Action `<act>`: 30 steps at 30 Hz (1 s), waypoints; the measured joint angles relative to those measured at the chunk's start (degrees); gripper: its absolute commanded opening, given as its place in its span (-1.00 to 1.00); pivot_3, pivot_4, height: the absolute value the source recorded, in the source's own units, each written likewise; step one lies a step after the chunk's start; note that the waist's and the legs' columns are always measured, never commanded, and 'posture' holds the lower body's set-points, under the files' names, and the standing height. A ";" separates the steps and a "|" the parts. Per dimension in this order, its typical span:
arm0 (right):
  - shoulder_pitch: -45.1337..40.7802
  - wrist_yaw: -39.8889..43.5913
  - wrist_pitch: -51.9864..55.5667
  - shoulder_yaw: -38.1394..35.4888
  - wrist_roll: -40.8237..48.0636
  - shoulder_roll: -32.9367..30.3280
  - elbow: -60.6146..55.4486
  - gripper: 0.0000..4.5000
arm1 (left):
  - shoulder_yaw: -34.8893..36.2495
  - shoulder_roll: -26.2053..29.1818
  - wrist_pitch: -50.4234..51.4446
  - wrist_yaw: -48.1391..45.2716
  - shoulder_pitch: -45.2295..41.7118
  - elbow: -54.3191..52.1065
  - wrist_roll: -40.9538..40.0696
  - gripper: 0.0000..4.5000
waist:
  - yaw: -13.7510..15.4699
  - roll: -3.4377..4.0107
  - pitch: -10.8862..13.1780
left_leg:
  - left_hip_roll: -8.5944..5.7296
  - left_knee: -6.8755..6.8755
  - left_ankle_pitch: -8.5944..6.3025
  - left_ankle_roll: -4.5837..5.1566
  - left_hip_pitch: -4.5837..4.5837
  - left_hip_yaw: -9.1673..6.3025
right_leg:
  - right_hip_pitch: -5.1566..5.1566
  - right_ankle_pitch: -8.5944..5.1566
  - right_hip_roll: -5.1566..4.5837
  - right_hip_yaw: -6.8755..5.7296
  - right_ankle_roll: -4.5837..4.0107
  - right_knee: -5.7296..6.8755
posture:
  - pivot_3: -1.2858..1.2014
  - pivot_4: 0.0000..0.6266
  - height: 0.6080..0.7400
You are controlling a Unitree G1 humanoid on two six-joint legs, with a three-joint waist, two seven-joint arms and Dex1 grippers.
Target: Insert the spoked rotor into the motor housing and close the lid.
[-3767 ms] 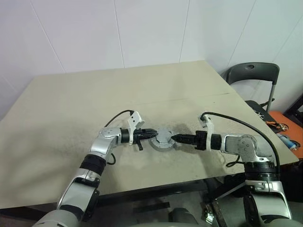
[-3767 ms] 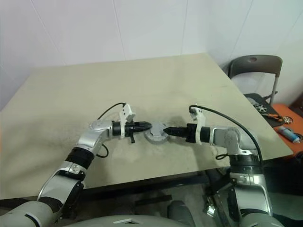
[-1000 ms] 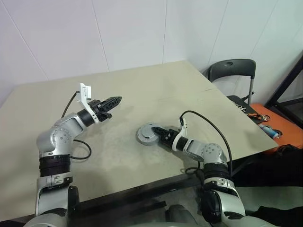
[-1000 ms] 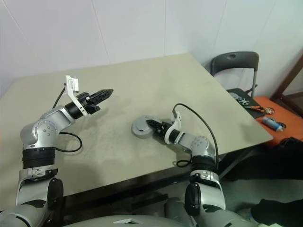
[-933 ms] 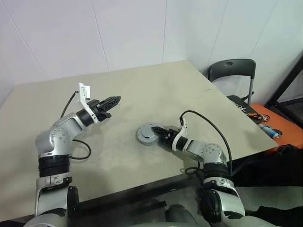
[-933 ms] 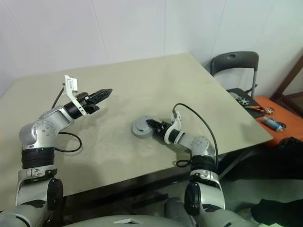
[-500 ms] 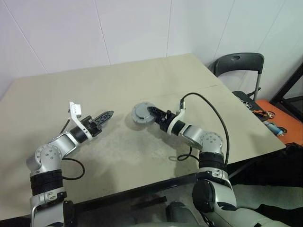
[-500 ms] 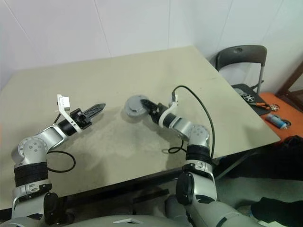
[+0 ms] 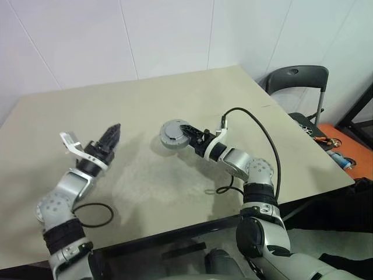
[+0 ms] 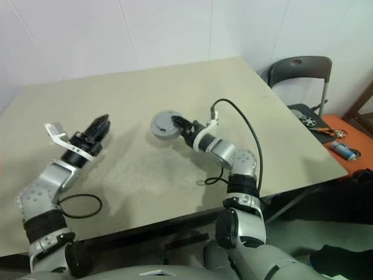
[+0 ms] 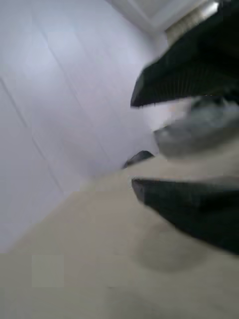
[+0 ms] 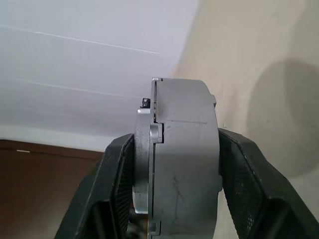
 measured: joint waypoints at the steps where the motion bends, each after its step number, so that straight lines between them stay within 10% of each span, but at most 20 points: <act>1: -0.62 -0.14 -0.25 -0.02 0.51 0.00 0.02 -0.02 | -0.28 -0.34 0.22 0.54 0.64 0.00 -0.77 0.55 | 0.01 -0.01 0.00 | 0.01 0.01 0.00 0.00 0.00 -0.01 | 0.00 0.01 0.02 0.00 -0.01 0.01 | 0.03 -1.00 1.00; 4: -2.95 -0.83 -0.91 0.07 2.63 -0.03 0.04 -0.02 | -0.85 -0.74 2.12 1.77 1.91 -0.58 -5.29 0.99 | 0.05 -0.03 -0.01 | 0.02 0.05 0.00 0.00 0.01 -0.01 | 0.01 0.01 0.04 -0.01 -0.02 0.08 | 0.03 -1.00 1.00; 30: -3.87 -1.92 -0.87 2.99 4.05 -0.13 2.85 -0.02 | -12.99 -2.96 -1.53 2.86 -2.67 4.04 -11.77 1.00 | 0.09 -0.05 -0.03 | 0.00 0.58 0.04 -0.06 0.10 0.01 | 0.16 0.09 0.13 0.00 -0.12 0.50 | 0.03 -1.00 1.00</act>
